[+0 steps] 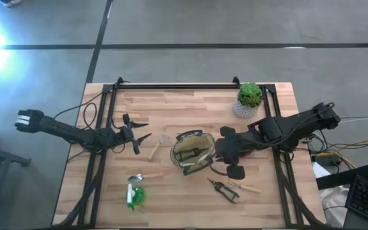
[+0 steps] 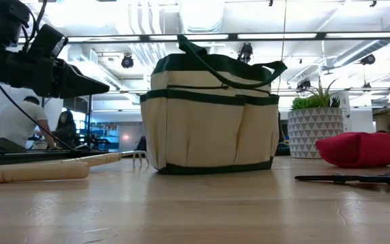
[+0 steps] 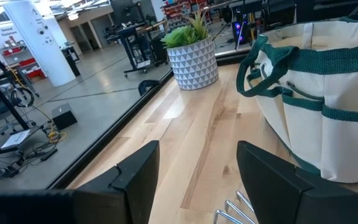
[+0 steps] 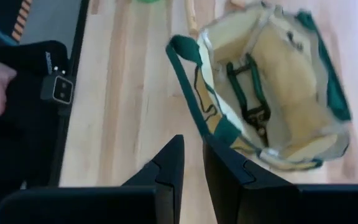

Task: Pick & Place Garden tools in Gardening bag
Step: Put the green spray bottle into the green gardening bag

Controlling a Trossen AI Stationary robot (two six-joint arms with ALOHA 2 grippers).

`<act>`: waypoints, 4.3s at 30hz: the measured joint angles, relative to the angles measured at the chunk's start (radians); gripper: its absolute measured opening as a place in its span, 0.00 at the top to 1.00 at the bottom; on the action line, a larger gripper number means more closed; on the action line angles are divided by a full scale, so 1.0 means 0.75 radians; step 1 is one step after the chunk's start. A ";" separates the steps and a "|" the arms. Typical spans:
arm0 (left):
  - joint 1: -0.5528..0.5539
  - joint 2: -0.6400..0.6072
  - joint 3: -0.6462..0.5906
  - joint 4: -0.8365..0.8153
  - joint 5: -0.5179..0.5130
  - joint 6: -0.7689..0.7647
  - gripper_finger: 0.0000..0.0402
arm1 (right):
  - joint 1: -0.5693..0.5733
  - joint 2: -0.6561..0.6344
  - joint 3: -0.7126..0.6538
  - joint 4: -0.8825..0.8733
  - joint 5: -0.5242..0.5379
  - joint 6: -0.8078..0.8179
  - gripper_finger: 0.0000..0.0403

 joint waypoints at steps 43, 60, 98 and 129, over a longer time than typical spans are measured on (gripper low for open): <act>0.000 0.000 0.000 0.000 0.000 -0.001 0.46 | 0.466 0.055 -0.384 0.103 0.123 1.102 0.87; 0.000 0.000 0.000 0.000 0.000 0.000 0.46 | 0.565 0.055 -0.593 0.352 0.096 1.477 0.87; 0.000 0.000 0.000 0.000 0.000 0.000 0.46 | 0.336 0.052 -0.741 0.011 0.284 0.412 0.82; 0.000 0.001 0.000 0.000 0.000 0.000 0.46 | 0.070 0.046 -0.725 -0.047 0.314 0.119 0.35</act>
